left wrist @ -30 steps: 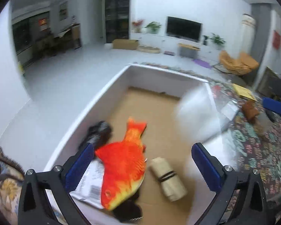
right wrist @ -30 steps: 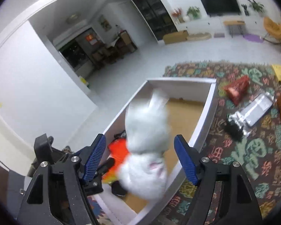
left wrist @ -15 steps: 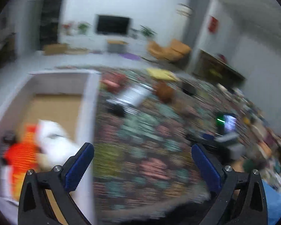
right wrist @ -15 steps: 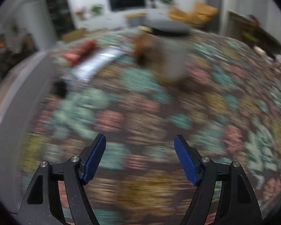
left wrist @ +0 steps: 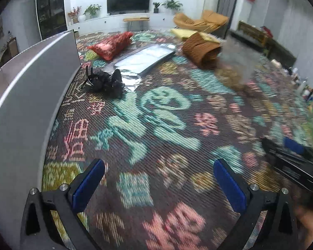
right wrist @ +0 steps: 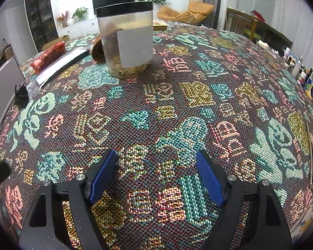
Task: Organize soft objects
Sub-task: 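Return both tools over the remaining items on the rug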
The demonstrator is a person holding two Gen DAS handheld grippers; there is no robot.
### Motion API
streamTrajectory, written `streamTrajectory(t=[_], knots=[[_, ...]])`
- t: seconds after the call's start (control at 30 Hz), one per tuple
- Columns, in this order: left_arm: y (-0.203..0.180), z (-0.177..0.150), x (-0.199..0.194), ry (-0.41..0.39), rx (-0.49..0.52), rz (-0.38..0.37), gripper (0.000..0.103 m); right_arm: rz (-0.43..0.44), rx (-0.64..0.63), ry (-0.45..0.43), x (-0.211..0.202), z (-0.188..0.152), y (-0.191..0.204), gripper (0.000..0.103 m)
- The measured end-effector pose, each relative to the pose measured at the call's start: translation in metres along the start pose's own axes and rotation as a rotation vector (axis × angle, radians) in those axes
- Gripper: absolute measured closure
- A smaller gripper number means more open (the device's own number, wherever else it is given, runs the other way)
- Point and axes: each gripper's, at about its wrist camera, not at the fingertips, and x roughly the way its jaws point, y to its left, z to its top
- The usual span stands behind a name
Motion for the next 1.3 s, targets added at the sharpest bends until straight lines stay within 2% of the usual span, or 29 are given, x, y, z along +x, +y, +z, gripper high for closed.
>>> streamTrajectory(t=[0.13, 0.3, 1.3], knots=[[0.007, 0.002, 0.018, 0.032, -0.027, 0.004, 0.0, -0.003, -0.006, -0.003, 0.002, -0.001, 0.001, 0.019], [-0.002, -0.002, 0.024, 0.015, 0.032, 0.062, 0.0, -0.002, -0.006, -0.004, 0.002, -0.002, 0.001, 0.019], [-0.002, -0.004, 0.024, -0.002, 0.033, 0.062, 0.0, -0.001, -0.008, -0.005, 0.002, -0.002, 0.001, 0.018]])
